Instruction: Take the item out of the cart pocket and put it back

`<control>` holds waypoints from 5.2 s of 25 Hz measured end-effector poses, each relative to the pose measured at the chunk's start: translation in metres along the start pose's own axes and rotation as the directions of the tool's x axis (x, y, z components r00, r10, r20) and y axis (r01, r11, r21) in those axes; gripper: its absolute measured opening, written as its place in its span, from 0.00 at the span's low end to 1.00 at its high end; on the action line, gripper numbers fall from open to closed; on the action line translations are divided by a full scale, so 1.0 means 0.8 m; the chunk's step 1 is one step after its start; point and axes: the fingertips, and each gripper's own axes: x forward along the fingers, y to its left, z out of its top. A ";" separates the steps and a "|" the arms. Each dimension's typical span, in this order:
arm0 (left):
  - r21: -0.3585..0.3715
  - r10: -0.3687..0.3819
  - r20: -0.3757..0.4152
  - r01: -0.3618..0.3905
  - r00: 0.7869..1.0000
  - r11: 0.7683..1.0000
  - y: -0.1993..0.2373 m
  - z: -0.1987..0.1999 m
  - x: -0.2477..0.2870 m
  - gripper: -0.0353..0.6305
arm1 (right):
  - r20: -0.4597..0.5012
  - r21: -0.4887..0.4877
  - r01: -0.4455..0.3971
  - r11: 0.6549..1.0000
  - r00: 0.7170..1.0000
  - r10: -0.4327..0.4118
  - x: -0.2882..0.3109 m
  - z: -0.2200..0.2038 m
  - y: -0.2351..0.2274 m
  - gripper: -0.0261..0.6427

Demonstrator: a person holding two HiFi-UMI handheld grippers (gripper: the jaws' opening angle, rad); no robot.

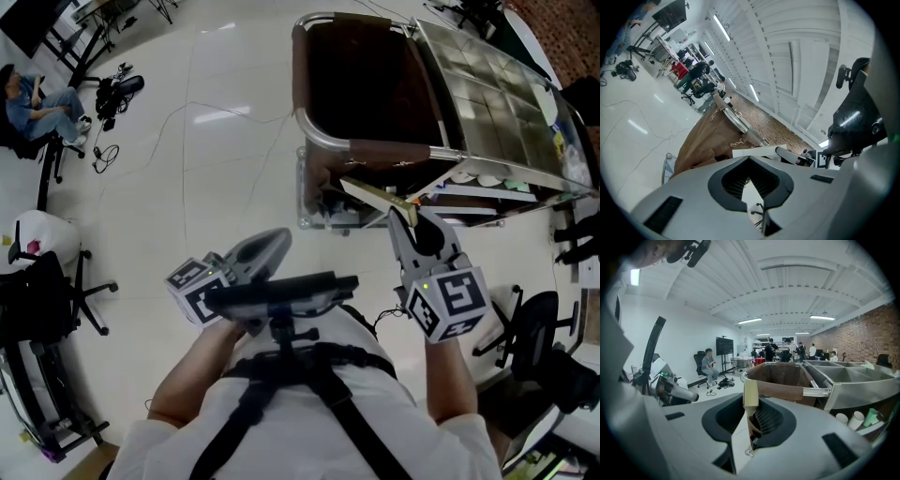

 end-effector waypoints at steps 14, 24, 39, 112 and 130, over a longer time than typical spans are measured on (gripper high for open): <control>0.045 -0.008 0.032 0.007 0.999 0.999 -0.011 0.013 -0.005 0.04 | 0.003 0.009 0.011 1.000 1.000 -0.011 -0.016 -0.002 -0.005 0.15; 0.093 -0.003 0.033 0.000 0.999 0.996 -0.016 0.015 -0.006 0.04 | -0.009 0.022 0.029 0.999 1.000 -0.029 -0.015 -0.012 -0.012 0.15; 0.087 -0.003 0.011 0.002 1.000 0.996 -0.014 0.007 -0.005 0.04 | -0.042 0.063 0.038 0.997 0.999 -0.035 0.000 -0.034 -0.024 0.15; 0.074 -0.001 0.023 0.000 1.000 0.997 -0.027 -0.003 -0.029 0.04 | -0.324 0.052 0.085 0.995 0.944 -0.064 0.153 -0.163 -0.043 0.16; 0.071 -0.004 0.017 0.003 1.000 0.997 -0.023 -0.001 -0.025 0.04 | -0.349 0.052 0.077 0.996 0.936 -0.054 0.160 -0.168 -0.041 0.20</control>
